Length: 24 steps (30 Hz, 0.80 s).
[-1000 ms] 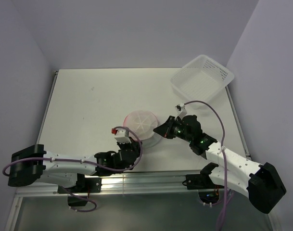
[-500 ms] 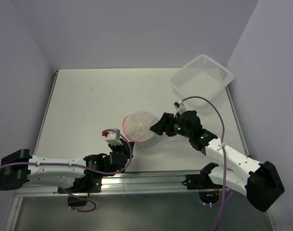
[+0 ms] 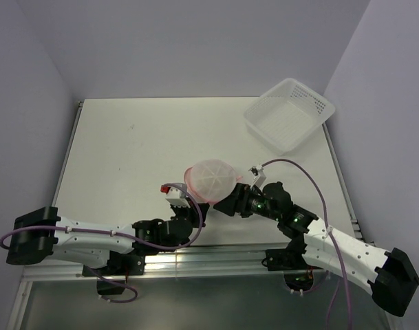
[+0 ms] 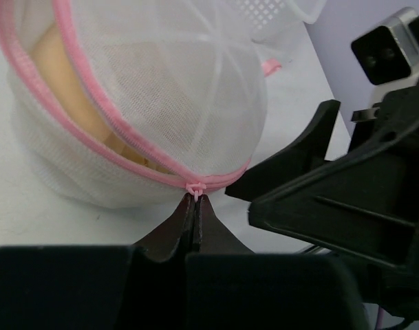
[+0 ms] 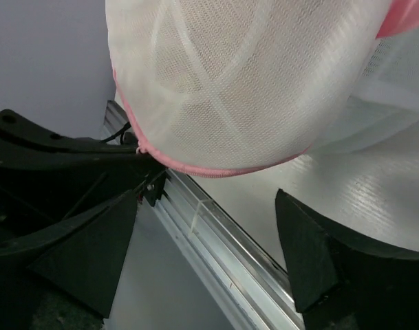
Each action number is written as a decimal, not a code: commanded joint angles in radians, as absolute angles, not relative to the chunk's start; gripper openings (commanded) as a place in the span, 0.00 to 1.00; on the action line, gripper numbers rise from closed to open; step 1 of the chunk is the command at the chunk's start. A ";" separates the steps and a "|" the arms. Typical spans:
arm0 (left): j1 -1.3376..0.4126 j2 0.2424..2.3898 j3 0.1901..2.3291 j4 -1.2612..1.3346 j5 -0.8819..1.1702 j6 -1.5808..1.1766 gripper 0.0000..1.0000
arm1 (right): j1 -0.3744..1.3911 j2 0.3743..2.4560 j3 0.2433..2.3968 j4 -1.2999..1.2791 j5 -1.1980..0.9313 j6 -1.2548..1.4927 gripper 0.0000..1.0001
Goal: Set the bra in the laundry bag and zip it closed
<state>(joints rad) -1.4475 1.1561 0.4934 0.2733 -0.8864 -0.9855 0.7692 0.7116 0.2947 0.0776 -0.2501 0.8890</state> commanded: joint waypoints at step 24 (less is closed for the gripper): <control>-1.477 1.108 0.482 0.264 -0.897 -1.009 0.00 | 0.726 0.890 0.393 0.259 -0.202 0.902 0.18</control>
<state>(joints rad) -1.4681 1.1255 0.4770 0.2604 -0.8864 -1.0069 0.7433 0.8757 0.3412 0.2096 -0.2169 0.9195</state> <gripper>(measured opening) 0.012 0.230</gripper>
